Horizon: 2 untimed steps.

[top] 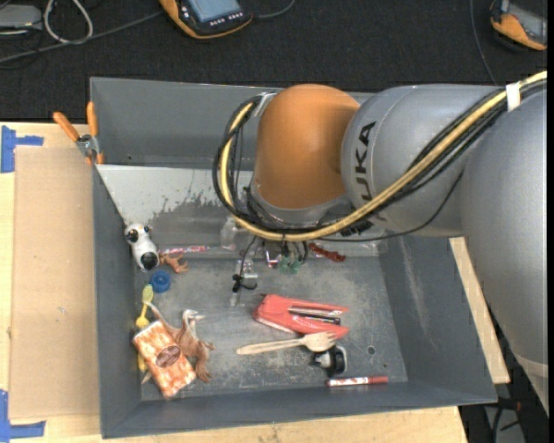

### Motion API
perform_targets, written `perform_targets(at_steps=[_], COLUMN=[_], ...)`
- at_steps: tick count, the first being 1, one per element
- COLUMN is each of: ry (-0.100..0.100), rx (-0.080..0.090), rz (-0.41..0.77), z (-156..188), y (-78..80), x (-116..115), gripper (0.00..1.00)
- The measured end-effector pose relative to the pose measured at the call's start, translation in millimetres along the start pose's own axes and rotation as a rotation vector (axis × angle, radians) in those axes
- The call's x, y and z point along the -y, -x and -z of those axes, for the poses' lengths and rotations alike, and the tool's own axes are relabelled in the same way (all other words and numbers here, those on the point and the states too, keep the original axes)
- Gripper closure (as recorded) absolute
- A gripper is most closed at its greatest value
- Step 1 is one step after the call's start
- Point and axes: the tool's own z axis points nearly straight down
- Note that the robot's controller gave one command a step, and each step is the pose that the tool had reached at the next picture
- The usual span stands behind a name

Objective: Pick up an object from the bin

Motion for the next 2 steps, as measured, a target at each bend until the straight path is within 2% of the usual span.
perform_targets(at_steps=[1, 2], ry=[0.000, 0.000], rx=[0.000, 0.000], rz=[0.000, 0.031], z=[0, 14], y=[0.0, 1.6], x=[0, 69], gripper=[0.00, 0.00])
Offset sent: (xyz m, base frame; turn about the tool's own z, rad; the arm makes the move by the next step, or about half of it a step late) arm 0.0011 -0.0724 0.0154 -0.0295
